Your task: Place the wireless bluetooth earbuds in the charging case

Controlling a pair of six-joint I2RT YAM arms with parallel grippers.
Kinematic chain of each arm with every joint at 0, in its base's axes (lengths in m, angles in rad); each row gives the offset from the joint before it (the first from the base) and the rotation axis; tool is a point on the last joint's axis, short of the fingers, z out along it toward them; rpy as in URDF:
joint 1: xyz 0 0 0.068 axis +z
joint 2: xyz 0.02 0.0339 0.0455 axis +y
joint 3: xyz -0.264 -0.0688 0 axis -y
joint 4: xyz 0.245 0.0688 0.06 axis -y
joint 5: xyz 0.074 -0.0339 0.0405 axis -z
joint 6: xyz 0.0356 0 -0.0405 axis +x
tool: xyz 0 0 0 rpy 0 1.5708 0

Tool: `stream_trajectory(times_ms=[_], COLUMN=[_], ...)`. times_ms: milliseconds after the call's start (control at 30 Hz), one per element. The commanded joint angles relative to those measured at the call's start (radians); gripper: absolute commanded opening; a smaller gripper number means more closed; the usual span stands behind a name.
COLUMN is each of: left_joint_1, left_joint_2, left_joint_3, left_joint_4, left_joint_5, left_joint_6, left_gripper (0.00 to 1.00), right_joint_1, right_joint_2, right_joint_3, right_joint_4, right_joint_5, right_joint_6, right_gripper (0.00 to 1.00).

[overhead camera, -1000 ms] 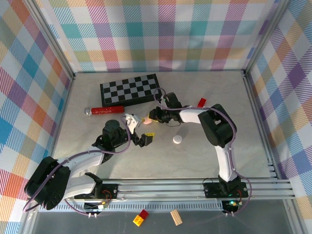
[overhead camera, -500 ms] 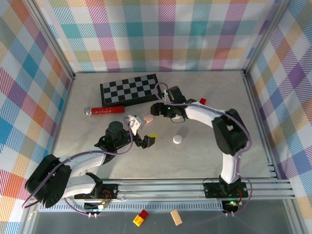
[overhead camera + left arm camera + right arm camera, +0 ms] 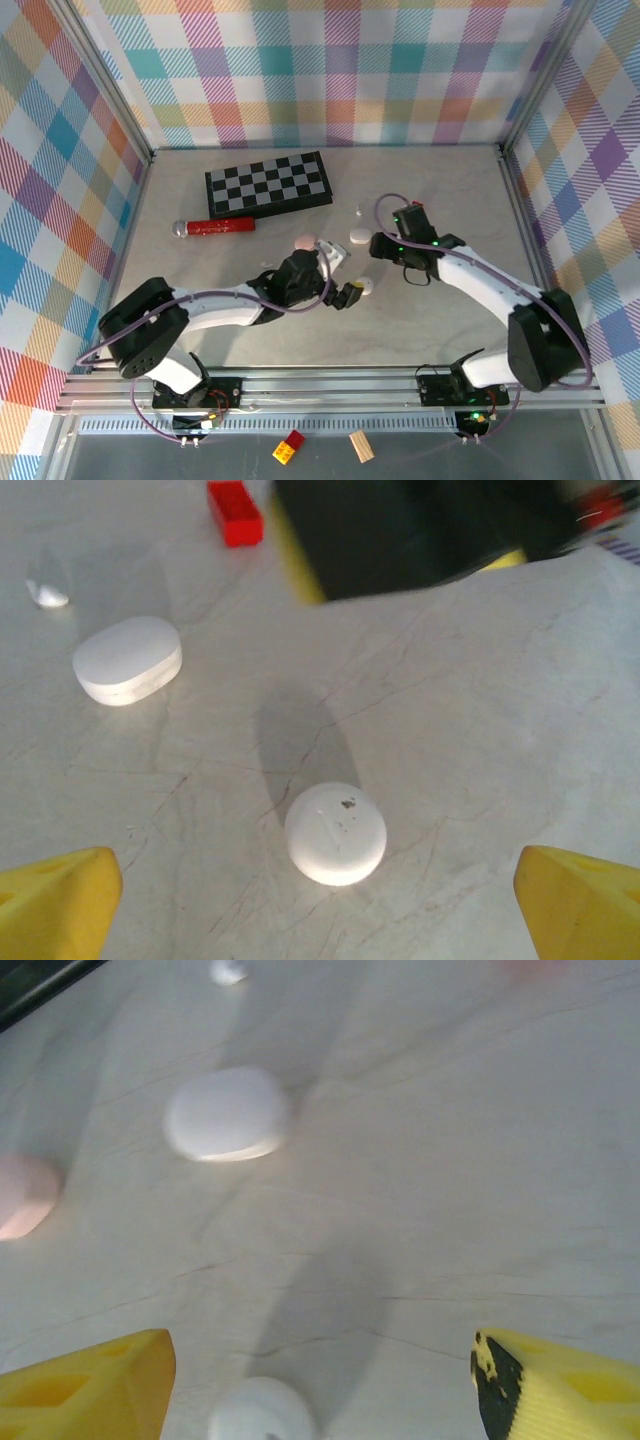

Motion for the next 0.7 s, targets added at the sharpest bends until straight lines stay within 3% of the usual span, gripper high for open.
stream_trajectory(times_ms=[0,200,333,667], left_joint_1=[-0.024,-0.068,-0.097,-0.098], left_joint_2=[0.072,0.263,0.369,0.478], left_joint_3=[0.142,0.454,0.613,0.722], left_joint_4=[-0.293,-0.744,-0.921,-0.965], left_joint_5=[-0.133,-0.152,-0.164,-0.116], left_joint_6=[-0.122,-0.256,-0.339,-0.339], left_gripper=[1.00,0.98,0.94,0.82], right_joint_1=[-0.073,-0.195,-0.241,-0.268], right_joint_2=[-0.093,-0.186,-0.204,-0.209], right_joint_3=[-0.025,-0.054,-0.063,-0.091], right_joint_4=[-0.063,-0.082,-0.088,-0.070], right_joint_5=[0.066,0.031,0.017,-0.048], right_joint_6=[0.033,-0.017,-0.036,-0.023], right_gripper=[0.78,0.78,0.78,0.77])
